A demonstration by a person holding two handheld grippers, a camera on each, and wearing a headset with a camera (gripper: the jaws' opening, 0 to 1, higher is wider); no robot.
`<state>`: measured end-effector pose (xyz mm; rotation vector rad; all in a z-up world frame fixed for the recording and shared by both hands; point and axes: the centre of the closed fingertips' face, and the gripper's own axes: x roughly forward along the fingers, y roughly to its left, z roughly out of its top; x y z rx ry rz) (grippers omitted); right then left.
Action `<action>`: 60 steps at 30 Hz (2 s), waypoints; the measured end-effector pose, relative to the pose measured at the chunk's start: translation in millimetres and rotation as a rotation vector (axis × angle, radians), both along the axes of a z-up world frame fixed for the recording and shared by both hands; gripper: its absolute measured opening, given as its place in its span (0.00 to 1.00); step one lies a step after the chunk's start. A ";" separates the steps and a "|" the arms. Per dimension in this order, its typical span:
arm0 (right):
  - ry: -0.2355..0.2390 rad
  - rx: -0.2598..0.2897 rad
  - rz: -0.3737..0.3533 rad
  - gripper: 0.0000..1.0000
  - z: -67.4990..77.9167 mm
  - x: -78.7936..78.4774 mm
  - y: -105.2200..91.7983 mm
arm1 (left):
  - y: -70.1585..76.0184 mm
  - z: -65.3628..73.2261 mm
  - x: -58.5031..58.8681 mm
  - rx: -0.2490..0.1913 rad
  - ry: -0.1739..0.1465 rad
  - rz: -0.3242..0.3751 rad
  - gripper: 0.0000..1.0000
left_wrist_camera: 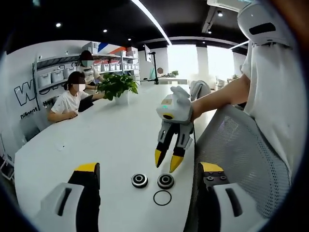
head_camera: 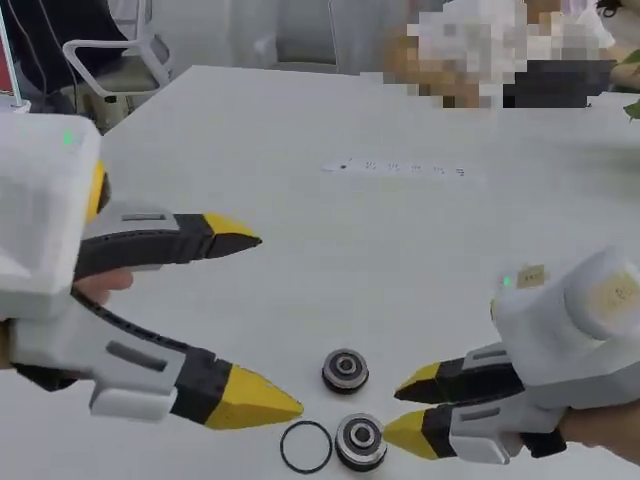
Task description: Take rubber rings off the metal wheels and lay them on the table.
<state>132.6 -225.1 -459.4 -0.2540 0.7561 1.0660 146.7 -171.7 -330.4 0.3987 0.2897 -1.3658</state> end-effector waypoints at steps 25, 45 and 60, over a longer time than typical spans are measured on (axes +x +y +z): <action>0.022 -0.057 0.078 0.26 -19.4 -13.0 5.2 | -50.3 -86.9 -7.5 0.085 0.123 -0.133 0.55; 0.005 -0.062 0.106 0.23 -22.7 -14.1 10.1 | -48.6 -131.2 -16.4 0.166 0.113 -0.147 0.15; -0.021 -0.072 0.121 0.21 -22.8 -13.3 10.8 | -48.6 -130.7 -17.0 0.164 0.082 -0.156 0.13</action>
